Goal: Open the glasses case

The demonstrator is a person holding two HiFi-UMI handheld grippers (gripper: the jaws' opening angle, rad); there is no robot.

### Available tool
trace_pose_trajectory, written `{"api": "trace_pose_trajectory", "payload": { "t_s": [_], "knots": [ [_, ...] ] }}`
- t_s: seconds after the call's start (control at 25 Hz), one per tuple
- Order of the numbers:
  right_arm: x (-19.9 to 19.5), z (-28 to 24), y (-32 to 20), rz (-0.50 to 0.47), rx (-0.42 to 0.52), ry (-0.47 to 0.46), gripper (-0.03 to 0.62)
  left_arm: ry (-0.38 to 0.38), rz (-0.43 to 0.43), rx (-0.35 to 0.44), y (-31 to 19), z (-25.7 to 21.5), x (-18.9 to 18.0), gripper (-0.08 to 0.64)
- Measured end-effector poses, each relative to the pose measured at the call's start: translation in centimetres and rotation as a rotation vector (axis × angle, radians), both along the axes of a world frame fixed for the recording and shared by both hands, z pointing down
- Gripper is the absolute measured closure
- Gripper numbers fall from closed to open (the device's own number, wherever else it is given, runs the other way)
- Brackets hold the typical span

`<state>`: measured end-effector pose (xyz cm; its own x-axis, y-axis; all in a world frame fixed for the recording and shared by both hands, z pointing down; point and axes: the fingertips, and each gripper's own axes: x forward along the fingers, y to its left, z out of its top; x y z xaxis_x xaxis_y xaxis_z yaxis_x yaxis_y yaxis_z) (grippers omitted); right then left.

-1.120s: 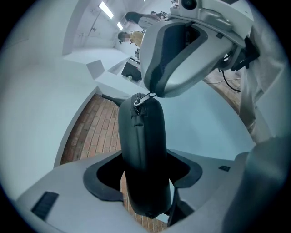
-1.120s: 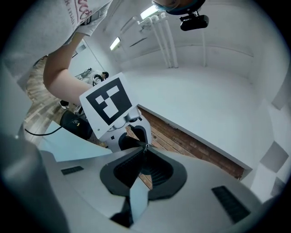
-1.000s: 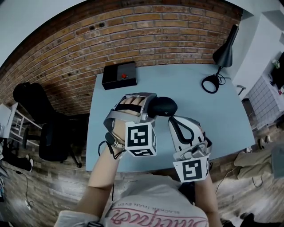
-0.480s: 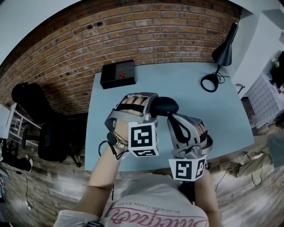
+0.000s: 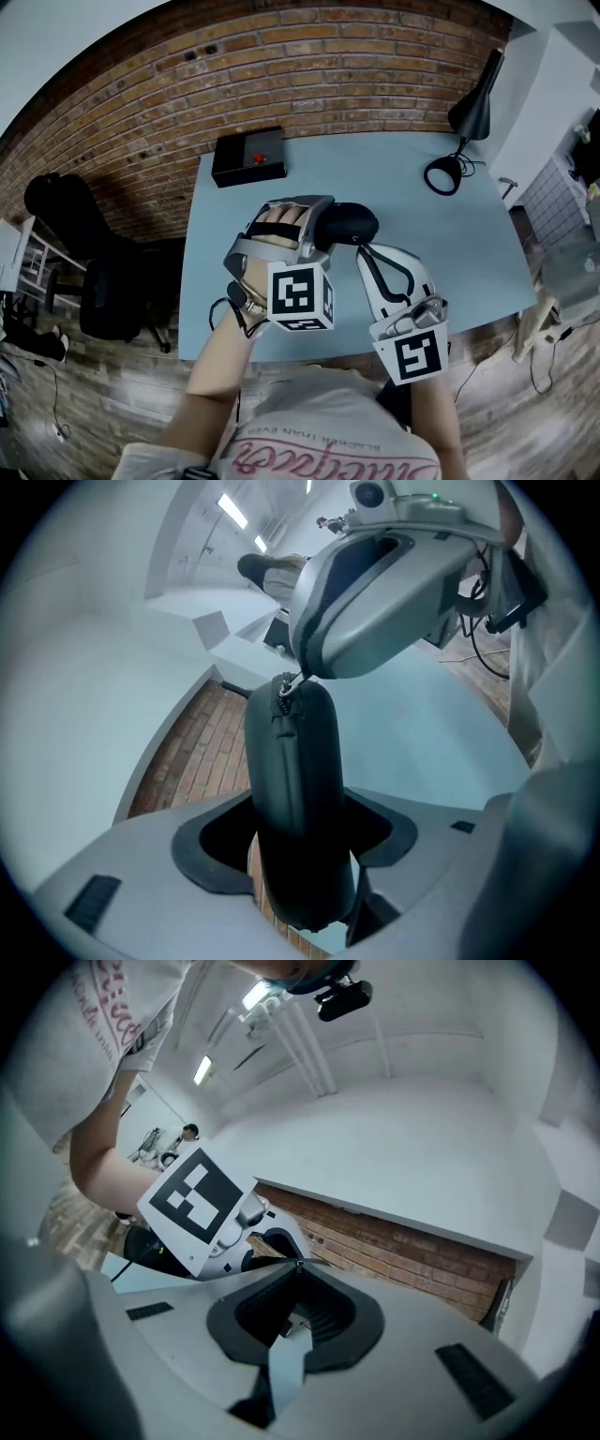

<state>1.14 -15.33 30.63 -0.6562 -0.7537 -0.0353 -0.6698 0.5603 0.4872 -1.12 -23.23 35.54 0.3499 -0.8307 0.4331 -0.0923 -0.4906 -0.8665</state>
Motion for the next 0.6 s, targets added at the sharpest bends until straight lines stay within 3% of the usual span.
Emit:
{"api": "trace_pose_trajectory", "payload": {
  "t_s": [0.16, 0.32, 0.52, 0.6],
  "knots": [
    [1.0, -1.0, -0.2, 0.011, -0.039, -0.193, 0.561, 0.081, 0.019, 0.079, 0.1, -1.2, 0.4, 0.281],
    [1.8, -2.0, -0.1, -0.013, -0.068, -0.306, 0.563, 0.156, 0.033, 0.082, 0.3, -1.5, 0.6, 0.287],
    [3.1, -2.1, -0.1, -0.017, -0.078, -0.290, 0.574, 0.224, 0.065, 0.084, 1.0, -2.4, 0.6, 0.291],
    [2.9, -2.6, -0.1, -0.017, -0.065, -0.279, 0.574, 0.215, 0.073, 0.073, 1.0, -2.3, 0.7, 0.291]
  ]
}}
